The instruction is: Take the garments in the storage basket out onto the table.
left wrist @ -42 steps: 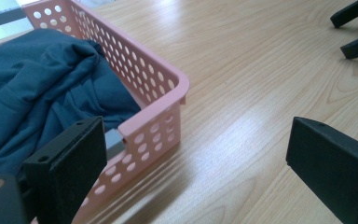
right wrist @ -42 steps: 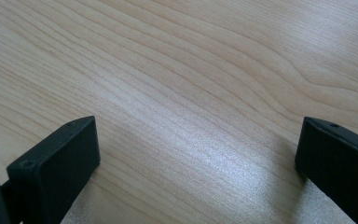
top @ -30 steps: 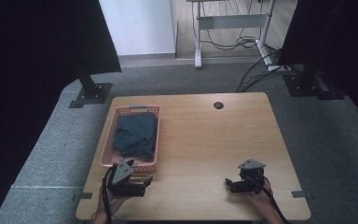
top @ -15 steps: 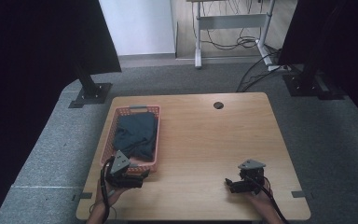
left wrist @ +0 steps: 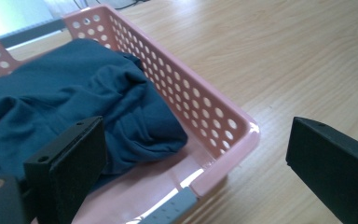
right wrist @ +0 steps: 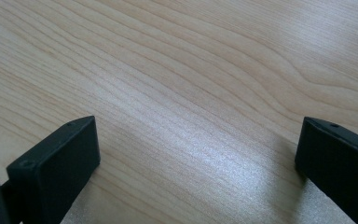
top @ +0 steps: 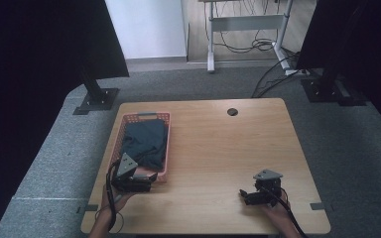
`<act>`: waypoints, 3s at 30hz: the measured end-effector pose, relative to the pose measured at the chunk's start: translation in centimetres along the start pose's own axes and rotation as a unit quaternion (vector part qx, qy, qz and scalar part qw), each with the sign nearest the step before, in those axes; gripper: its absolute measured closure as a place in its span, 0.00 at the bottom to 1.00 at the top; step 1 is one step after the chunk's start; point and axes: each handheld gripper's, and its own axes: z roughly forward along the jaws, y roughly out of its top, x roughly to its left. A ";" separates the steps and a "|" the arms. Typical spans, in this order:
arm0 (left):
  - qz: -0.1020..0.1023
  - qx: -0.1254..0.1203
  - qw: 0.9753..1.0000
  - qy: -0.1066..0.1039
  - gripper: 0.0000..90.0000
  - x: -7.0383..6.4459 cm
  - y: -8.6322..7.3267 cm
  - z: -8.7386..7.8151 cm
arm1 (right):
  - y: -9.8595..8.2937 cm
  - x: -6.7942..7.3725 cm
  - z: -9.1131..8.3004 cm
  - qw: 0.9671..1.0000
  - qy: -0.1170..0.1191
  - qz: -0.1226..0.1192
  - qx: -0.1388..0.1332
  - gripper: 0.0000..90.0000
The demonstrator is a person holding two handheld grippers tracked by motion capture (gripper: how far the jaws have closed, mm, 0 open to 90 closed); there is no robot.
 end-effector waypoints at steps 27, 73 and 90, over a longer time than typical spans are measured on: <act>0.006 0.054 0.998 0.009 0.05 2.2 2.2 3.3 | 0.0 0.0 0.0 1.000 -0.001 0.000 0.000 0.00; 0.025 0.168 0.985 -0.014 0.05 4.6 3.5 9.2 | 0.0 0.0 0.0 1.000 -0.001 0.001 0.000 0.00; 0.073 0.221 0.972 -0.018 0.04 4.5 3.6 11.0 | 0.0 0.0 0.0 1.000 -0.001 0.001 0.000 0.00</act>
